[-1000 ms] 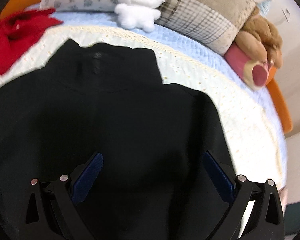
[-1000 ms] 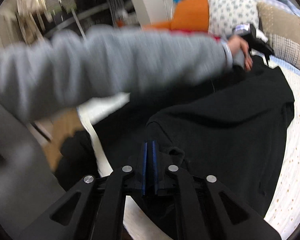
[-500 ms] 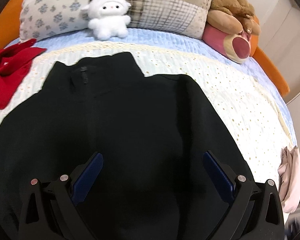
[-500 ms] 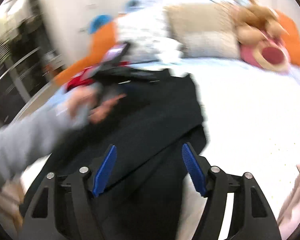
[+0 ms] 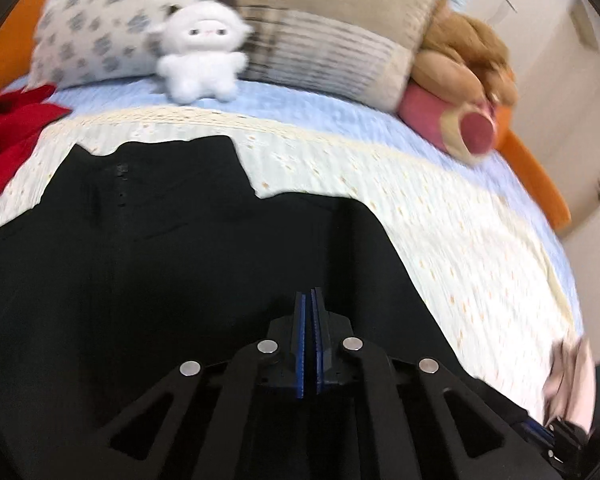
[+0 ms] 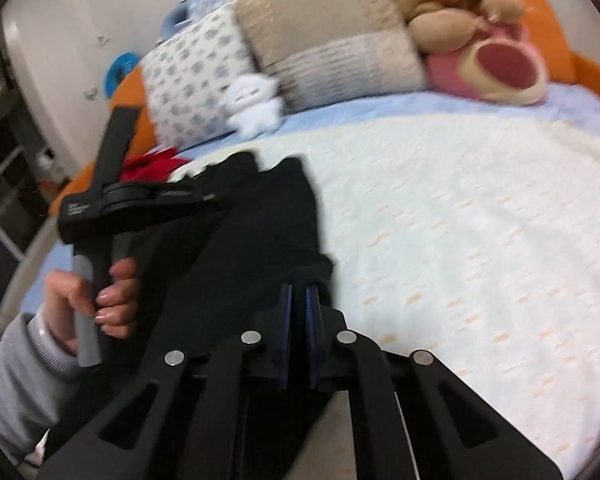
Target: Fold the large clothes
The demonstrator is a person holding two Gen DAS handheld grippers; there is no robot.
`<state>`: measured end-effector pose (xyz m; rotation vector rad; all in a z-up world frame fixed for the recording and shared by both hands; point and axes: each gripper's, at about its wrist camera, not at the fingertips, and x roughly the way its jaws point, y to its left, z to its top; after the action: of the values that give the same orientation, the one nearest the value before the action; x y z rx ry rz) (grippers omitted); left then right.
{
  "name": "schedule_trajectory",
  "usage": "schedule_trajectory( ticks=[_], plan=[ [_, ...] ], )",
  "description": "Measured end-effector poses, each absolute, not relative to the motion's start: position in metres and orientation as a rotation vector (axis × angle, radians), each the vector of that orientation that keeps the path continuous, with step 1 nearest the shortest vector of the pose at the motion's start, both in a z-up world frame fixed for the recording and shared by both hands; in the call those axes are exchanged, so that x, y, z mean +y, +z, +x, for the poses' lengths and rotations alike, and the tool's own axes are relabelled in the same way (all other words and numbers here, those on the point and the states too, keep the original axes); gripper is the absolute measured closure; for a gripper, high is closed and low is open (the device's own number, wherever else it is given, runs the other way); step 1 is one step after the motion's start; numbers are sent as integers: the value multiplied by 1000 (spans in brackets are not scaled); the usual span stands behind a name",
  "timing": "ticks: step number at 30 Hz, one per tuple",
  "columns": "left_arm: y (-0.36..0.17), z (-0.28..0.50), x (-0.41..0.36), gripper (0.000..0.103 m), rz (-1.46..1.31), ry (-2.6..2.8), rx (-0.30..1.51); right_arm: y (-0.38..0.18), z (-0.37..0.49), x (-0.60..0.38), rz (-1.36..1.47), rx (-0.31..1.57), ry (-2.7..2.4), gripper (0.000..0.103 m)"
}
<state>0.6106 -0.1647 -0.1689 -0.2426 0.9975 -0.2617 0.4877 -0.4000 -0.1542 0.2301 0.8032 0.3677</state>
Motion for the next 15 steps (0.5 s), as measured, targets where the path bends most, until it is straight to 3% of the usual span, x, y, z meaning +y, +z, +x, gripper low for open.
schedule_trajectory(
  ticks=[5, 6, 7, 8, 9, 13, 15],
  plan=[
    [-193, 613, -156, 93, -281, -217, 1073, -172, 495, -396, 169, 857, 343, 94],
    [-192, 607, -155, 83, -292, -231, 1070, -177, 494, -390, 116, 896, 346, 90],
    [-187, 597, -152, 63, -287, -249, 1064, -180, 498, -383, 85, 915, 338, 84],
    [-181, 589, -151, 53, -266, -257, 1057, -179, 494, -382, 52, 924, 315, 59],
    [-173, 575, -150, 31, -234, -264, 1042, -173, 484, -385, 36, 905, 285, 44],
    [-126, 488, -138, 12, -23, -328, 965, -130, 429, -383, 20, 786, 320, 44],
    [-104, 438, -116, 10, 7, -335, 931, -106, 395, -374, 12, 735, 361, 44]
  ],
)
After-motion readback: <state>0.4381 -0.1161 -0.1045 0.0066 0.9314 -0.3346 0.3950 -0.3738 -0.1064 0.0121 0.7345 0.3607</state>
